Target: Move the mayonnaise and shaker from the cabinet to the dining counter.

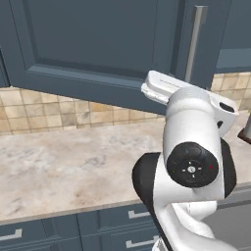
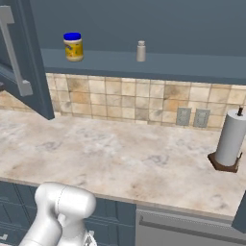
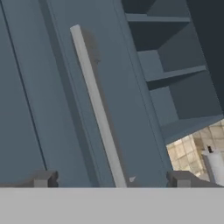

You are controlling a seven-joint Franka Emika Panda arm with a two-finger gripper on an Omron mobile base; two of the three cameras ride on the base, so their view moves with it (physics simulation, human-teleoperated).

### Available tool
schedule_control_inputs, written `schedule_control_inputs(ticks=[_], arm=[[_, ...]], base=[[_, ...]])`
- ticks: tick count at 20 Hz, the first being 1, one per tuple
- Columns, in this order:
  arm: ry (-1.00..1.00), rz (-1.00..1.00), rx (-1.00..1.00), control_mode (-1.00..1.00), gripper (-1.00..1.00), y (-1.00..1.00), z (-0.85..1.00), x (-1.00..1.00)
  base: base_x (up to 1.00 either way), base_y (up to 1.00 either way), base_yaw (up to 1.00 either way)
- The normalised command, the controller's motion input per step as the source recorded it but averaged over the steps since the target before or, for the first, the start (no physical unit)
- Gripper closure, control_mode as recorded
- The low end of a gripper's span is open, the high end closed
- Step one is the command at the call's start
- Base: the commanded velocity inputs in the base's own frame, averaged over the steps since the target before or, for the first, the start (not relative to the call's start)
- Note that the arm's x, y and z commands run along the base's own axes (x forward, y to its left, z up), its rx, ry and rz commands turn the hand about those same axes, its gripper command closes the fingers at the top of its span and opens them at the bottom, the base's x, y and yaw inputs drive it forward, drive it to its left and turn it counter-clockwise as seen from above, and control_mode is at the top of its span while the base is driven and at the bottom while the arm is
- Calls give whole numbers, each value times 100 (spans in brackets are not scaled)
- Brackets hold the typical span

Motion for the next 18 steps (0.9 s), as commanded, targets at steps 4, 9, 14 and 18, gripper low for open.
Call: schedule_control_inputs(ticks=[4,9,14,18], arm=[[0,-3,6,-100,-100,-36,25,-16],[-1,4,28,-100,-100,-90,2,-3],[-1,15,40,-100,-100,-98,0,-12],[0,20,49,-100,-100,-88,-3,-7]], base=[[0,0,0],[0,0,0],[0,0,0],[0,0,0]])
